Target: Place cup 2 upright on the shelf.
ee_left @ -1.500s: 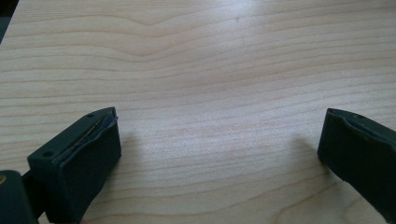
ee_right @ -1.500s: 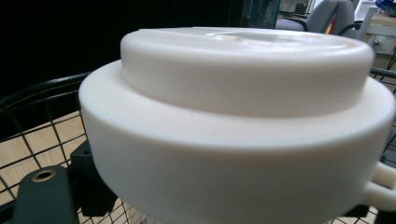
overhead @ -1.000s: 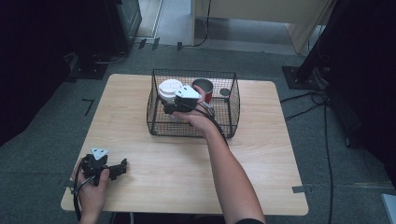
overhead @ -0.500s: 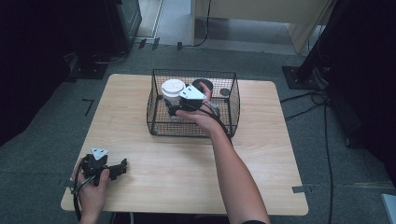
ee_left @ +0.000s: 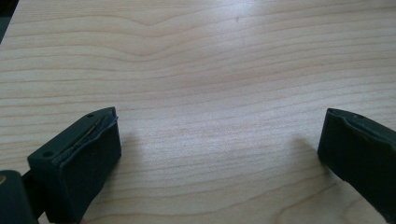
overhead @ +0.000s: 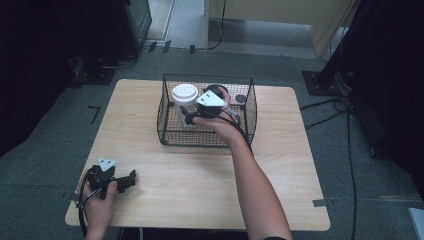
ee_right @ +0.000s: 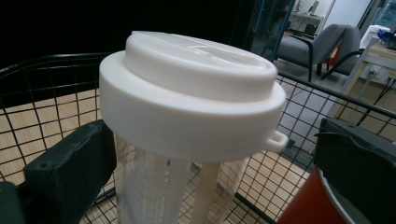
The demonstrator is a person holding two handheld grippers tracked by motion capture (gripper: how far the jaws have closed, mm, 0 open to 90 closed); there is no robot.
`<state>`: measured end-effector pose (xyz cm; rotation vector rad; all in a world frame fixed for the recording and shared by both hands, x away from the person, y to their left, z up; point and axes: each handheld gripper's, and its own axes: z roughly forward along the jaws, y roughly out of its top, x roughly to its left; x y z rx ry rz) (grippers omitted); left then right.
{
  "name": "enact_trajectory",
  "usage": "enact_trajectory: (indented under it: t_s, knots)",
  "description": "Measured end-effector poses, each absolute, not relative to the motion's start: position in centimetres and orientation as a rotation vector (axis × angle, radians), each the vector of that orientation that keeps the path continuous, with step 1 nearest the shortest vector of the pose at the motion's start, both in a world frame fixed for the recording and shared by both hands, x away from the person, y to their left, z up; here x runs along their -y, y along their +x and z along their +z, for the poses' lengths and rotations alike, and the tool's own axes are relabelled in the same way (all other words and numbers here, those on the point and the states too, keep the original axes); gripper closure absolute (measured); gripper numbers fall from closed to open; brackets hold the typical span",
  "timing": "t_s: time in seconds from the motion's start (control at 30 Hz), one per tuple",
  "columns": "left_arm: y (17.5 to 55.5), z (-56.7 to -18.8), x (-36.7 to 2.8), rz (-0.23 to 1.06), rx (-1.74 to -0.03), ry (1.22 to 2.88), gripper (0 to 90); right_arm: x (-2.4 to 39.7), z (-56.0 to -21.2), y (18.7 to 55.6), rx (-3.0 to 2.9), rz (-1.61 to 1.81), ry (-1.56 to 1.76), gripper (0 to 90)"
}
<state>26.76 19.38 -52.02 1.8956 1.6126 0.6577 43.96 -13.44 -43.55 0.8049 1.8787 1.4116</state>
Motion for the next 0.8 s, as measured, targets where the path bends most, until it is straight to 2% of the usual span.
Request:
enact_trajectory:
  t_s: [0.8]
  knots:
    - [26.8,-52.0,-19.4,0.657,-1.613,1.896,0.0,17.3,-42.4,43.2,-1.826,1.403,0.819,0.0]
